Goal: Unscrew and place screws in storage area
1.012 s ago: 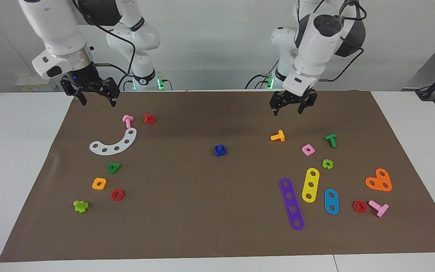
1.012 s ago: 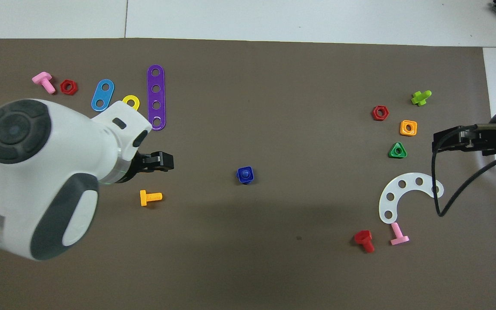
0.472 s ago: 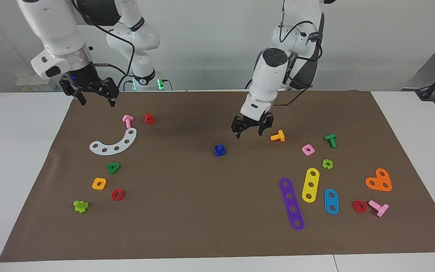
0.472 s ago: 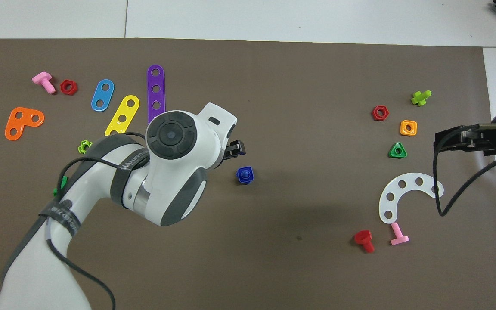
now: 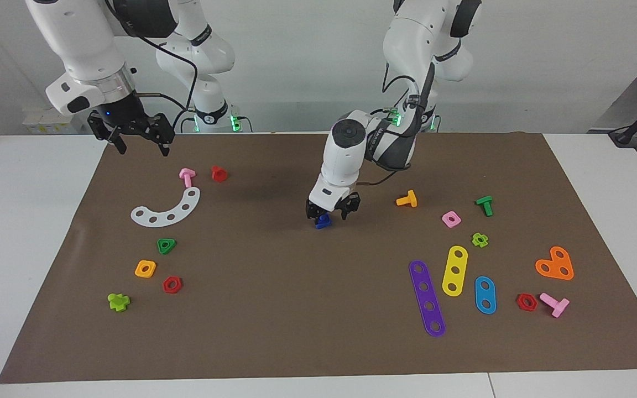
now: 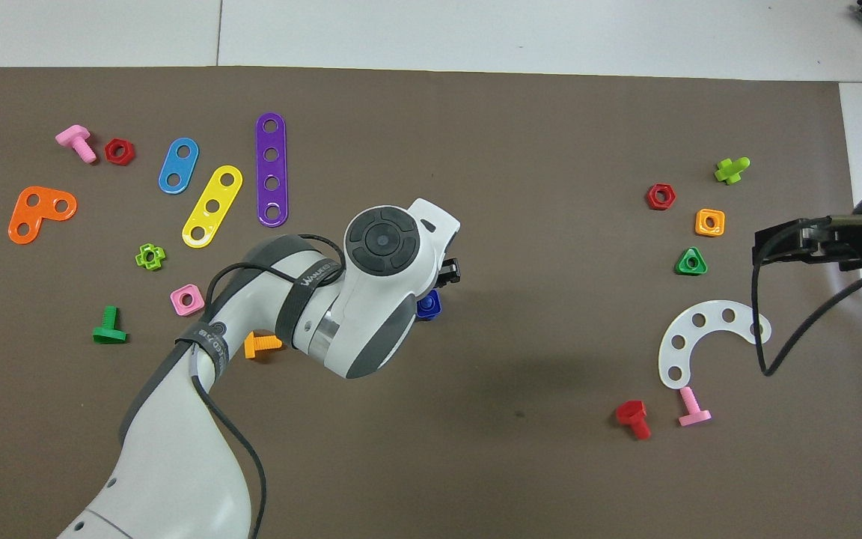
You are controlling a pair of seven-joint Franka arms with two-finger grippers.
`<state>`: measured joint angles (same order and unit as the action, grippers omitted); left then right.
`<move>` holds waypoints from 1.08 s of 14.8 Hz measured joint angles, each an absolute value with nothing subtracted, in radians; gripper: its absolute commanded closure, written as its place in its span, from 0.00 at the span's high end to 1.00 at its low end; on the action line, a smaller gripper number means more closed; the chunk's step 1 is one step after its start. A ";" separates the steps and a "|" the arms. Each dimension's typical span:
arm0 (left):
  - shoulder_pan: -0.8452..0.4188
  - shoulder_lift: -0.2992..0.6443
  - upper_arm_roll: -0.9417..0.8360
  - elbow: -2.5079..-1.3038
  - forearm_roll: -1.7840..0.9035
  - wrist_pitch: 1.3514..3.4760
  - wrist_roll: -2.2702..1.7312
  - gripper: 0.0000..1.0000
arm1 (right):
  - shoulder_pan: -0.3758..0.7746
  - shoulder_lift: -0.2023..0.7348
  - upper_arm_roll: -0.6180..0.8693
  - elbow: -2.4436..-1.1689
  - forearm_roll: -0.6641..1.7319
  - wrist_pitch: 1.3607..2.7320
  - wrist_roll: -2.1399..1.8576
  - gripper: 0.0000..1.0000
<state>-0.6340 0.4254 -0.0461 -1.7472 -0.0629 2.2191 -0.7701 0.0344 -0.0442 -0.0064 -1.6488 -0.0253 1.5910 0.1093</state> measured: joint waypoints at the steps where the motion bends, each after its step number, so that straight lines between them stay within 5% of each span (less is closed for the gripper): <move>1: -0.635 0.433 -0.046 -1.747 -0.063 2.230 -0.770 0.79 | 0.034 -0.044 -0.006 -1.649 -0.025 1.591 0.109 1.00; 8: -0.650 0.455 -0.046 -1.763 -0.062 2.277 -0.768 0.68 | 0.034 -0.044 -0.007 -1.649 -0.025 1.591 0.109 1.00; 14: -0.667 0.454 -0.046 -1.777 -0.061 2.276 -0.768 0.32 | 0.035 -0.044 -0.006 -1.649 -0.025 1.591 0.109 1.00; 16: -0.667 0.452 -0.045 -1.777 -0.061 2.275 -0.768 0.26 | 0.035 -0.044 -0.006 -1.649 -0.025 1.591 0.109 1.00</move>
<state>-0.6670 0.4516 -0.0446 -1.7768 -0.0608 2.2752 -0.7676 0.0354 -0.0442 -0.0062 -1.6488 -0.0253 1.5910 0.1093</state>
